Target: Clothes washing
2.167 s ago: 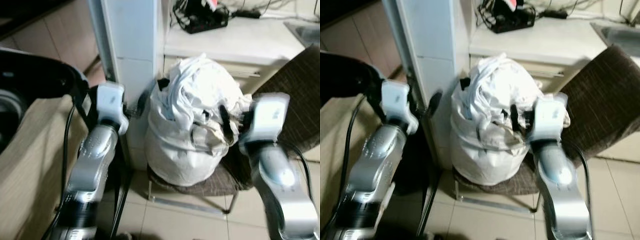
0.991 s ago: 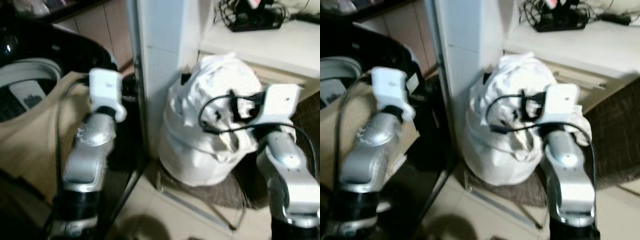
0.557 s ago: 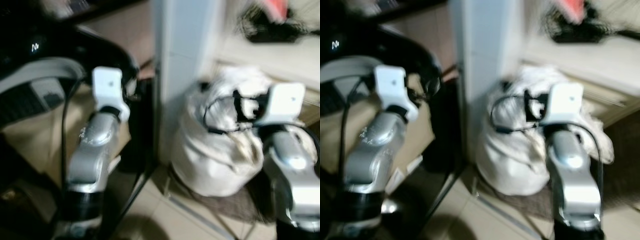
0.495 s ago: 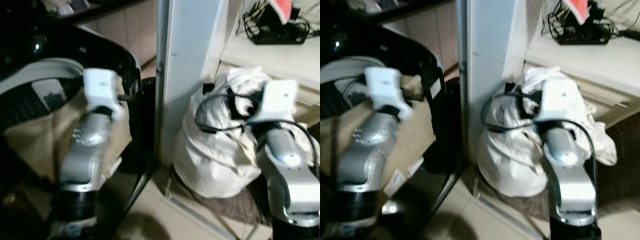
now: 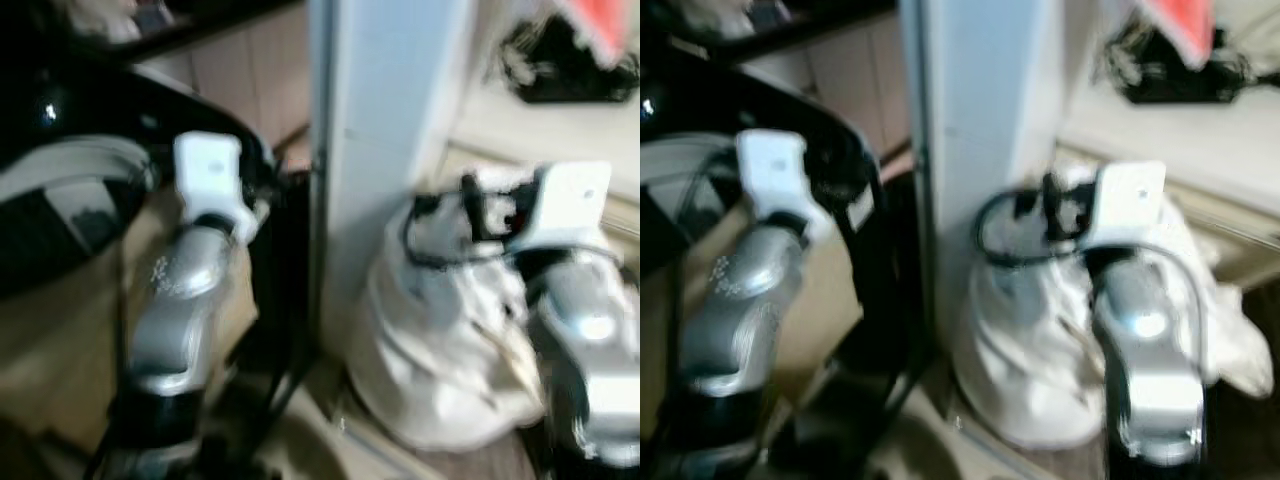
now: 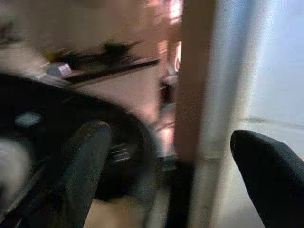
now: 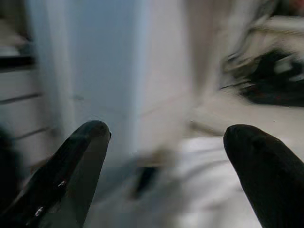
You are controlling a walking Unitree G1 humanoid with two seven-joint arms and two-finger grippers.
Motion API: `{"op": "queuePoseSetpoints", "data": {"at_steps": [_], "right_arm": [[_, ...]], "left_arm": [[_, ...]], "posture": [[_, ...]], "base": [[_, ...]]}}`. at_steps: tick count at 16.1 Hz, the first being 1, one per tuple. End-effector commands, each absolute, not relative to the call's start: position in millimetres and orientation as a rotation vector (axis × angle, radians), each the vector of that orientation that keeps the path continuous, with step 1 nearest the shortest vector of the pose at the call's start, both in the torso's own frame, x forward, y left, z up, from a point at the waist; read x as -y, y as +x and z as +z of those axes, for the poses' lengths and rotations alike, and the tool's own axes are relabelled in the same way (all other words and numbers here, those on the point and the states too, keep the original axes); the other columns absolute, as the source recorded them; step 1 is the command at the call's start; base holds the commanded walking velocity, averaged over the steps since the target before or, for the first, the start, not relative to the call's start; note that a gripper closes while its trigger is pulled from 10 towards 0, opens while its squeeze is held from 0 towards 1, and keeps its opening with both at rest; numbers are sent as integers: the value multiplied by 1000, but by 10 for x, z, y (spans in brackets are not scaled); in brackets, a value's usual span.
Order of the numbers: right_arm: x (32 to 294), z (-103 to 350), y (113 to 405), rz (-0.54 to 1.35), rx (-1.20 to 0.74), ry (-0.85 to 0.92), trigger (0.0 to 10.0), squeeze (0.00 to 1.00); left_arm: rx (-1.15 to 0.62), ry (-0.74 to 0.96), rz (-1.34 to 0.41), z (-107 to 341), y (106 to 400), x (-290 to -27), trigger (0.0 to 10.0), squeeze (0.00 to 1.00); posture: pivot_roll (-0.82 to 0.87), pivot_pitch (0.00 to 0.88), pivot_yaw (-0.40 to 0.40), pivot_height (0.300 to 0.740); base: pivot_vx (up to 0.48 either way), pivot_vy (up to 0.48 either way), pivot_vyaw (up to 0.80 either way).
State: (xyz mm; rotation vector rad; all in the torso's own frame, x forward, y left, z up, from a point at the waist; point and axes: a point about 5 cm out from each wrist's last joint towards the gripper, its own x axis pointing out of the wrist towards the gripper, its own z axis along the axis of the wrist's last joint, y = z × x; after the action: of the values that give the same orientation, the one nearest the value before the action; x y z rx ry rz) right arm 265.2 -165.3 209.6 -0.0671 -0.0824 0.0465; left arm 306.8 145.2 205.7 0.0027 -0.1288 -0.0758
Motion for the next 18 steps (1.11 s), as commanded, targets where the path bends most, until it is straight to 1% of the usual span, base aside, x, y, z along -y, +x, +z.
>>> {"op": "queuePoseSetpoints", "data": {"at_steps": [1,4,8,10,11,12,13,15,17,18], "right_arm": [[1699,2126,2595,51,90,-48,10000,0],[1705,2093,2552,48,78,-63,10000,0],[1783,2111,2537,-22,60,-100,10000,0],[1842,2152,2542,-64,39,-121,10000,0],[1853,2157,2537,-76,29,-120,10000,357],[1889,2141,2516,-112,-19,-136,10000,1000],[1941,2104,2485,-161,-80,-152,10000,1000],[1993,2123,2451,-202,-102,-157,10000,1000],[2028,2180,2448,-224,-112,-173,10000,1000],[2065,2171,2475,-224,-123,-165,10000,1000]], "left_arm": [[142,4,-79,2087,3038,-1456,10000,0],[141,37,-106,2071,3004,-1470,10000,0],[140,1,-113,2065,2956,-1479,10000,0],[138,25,-168,2081,2943,-1457,10000,0],[137,28,-178,2084,2941,-1453,10000,0],[137,53,-203,2087,2942,-1445,10000,0],[134,73,-239,2078,2936,-1432,10000,0],[147,61,-319,2102,2911,-1404,10000,0],[191,41,-494,2202,2852,-1321,10000,0],[205,59,-600,2228,2817,-1255,10000,0]], "posture": [[-94,62,3,740],[-88,59,2,740],[-90,56,-3,740],[-88,56,-6,740],[-87,56,-6,740],[-87,56,-7,740],[-90,57,-5,740],[-95,57,-1,740],[-102,55,1,740],[-102,53,0,740]], "base": [[0,0,0],[0,0,0],[0,0,0],[0,0,0],[0,0,0],[0,0,0],[0,0,0],[0,0,0],[0,0,0],[0,0,0]]}}
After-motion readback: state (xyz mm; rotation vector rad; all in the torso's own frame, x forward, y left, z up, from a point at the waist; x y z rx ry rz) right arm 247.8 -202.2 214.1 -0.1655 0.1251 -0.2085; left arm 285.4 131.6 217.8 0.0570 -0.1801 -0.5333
